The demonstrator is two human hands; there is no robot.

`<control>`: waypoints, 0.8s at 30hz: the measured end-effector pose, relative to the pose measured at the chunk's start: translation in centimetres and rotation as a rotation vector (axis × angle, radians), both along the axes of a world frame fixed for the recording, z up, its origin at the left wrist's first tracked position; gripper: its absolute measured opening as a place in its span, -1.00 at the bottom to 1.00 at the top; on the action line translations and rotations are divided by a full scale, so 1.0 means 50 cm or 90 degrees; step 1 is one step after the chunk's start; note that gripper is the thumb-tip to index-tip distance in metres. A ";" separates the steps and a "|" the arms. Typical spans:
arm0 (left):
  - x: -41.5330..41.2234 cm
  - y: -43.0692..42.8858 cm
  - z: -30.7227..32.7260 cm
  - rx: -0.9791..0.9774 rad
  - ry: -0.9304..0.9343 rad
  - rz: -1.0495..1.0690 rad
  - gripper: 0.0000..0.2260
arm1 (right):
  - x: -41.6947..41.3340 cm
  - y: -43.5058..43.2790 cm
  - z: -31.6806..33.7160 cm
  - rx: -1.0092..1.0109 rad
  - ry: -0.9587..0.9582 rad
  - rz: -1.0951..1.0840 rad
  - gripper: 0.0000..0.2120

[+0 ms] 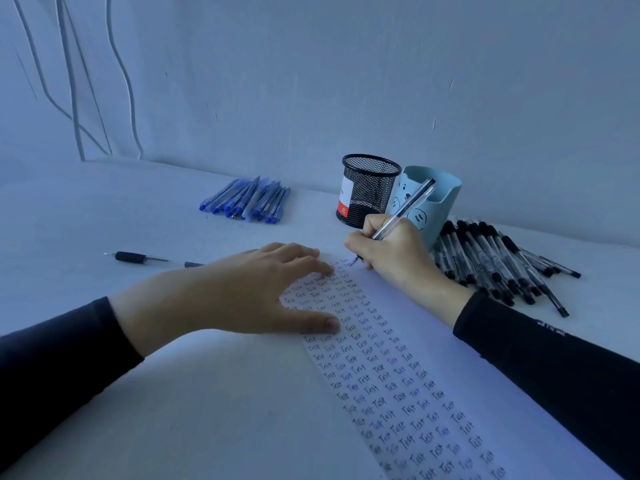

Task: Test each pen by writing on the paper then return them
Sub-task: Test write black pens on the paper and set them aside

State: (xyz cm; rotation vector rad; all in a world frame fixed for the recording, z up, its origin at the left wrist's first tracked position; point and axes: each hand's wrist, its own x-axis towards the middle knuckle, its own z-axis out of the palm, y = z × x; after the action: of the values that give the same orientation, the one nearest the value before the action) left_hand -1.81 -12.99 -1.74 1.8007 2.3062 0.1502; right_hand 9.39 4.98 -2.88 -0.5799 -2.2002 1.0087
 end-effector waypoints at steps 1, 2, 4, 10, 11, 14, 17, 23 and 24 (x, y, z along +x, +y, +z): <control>0.000 0.000 0.000 0.001 -0.001 0.000 -0.23 | -0.001 0.002 -0.001 -0.002 0.003 0.000 -0.68; 0.000 -0.001 -0.001 0.001 -0.001 0.000 -0.23 | -0.001 0.003 -0.002 0.002 0.001 0.002 -0.68; 0.000 0.000 0.000 0.003 0.003 0.000 -0.23 | 0.000 0.000 -0.001 0.017 -0.010 0.011 -0.68; 0.001 0.000 0.000 -0.001 0.004 0.001 -0.23 | -0.004 0.002 -0.004 0.028 -0.012 0.015 -0.67; 0.001 0.000 0.000 0.001 0.002 0.001 -0.22 | -0.005 0.003 -0.004 0.027 -0.010 0.013 -0.67; 0.000 0.000 0.000 0.000 0.002 0.001 -0.22 | -0.005 0.002 -0.002 0.013 -0.014 0.019 -0.68; 0.000 0.000 -0.001 -0.005 0.001 0.000 -0.22 | -0.004 0.003 -0.003 0.001 -0.002 0.024 -0.66; 0.001 0.001 0.000 -0.008 -0.001 0.003 -0.22 | -0.005 0.009 -0.007 0.006 0.008 0.021 -0.65; 0.002 0.001 0.001 -0.008 -0.001 0.004 -0.22 | -0.005 0.010 -0.008 0.008 0.009 0.022 -0.65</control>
State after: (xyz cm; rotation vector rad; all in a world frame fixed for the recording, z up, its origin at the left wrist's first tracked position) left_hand -1.73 -12.93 -1.70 1.7857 2.3066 0.1375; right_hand 9.15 5.49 -3.27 -0.5289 -2.2098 1.0122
